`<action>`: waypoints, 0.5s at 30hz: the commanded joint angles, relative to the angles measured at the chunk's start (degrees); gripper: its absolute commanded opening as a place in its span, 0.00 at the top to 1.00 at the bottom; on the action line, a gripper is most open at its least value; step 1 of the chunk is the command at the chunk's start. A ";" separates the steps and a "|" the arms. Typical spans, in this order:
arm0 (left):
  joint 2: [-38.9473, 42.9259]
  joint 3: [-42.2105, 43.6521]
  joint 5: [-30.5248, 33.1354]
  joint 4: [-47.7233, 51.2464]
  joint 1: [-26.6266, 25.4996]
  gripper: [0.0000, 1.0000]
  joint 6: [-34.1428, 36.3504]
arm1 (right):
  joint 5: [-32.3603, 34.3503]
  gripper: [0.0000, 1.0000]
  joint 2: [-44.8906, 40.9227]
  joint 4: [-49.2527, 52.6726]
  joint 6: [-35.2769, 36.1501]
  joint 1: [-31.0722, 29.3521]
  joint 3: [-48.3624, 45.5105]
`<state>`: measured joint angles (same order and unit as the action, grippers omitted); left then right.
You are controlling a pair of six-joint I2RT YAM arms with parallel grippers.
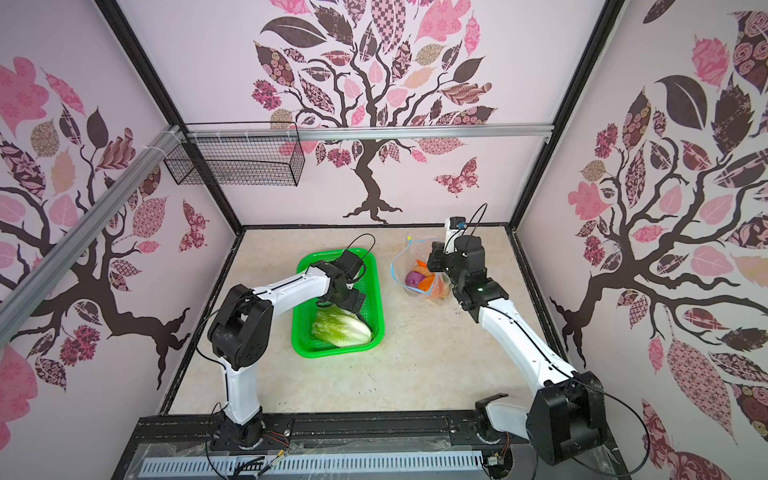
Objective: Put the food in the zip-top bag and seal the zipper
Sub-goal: 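Lower the left gripper into the basket around the dark eggplant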
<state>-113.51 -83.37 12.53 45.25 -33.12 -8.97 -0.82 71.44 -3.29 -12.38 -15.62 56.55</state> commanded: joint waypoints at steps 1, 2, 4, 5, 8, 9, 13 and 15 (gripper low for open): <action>-1.42 -0.81 9.77 -0.98 0.48 0.02 0.84 | 0.34 1.00 -2.45 -2.15 0.52 0.28 -0.48; -1.88 -0.58 11.59 -2.18 0.88 0.02 0.44 | 0.16 1.00 -2.45 -2.16 0.52 0.30 -0.45; -2.76 -0.89 13.64 -4.38 2.22 0.02 -0.85 | 0.05 1.00 -2.49 -2.20 0.50 0.29 -0.52; -3.27 -1.19 14.13 -5.51 3.11 0.02 -1.72 | -0.02 1.00 -2.53 -2.20 0.43 0.32 -0.57; -4.34 -2.44 14.34 -7.90 5.96 0.02 -3.54 | 0.03 1.00 -2.71 -2.35 0.43 0.32 -0.58; -4.52 -2.74 14.59 -8.56 6.49 0.02 -3.68 | -0.05 1.00 -2.71 -2.38 0.46 0.32 -0.58; -4.83 -5.39 15.19 -9.32 7.23 0.02 -2.91 | -0.32 1.00 -2.71 -2.45 0.35 0.28 -0.72; -4.62 -6.09 14.81 -9.31 7.22 0.02 -2.89 | -0.37 1.00 -2.71 -2.51 0.38 0.32 -0.74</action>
<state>-117.91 -86.70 26.37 37.76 -25.15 -11.42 -0.91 71.02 -4.19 -12.40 -15.62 55.44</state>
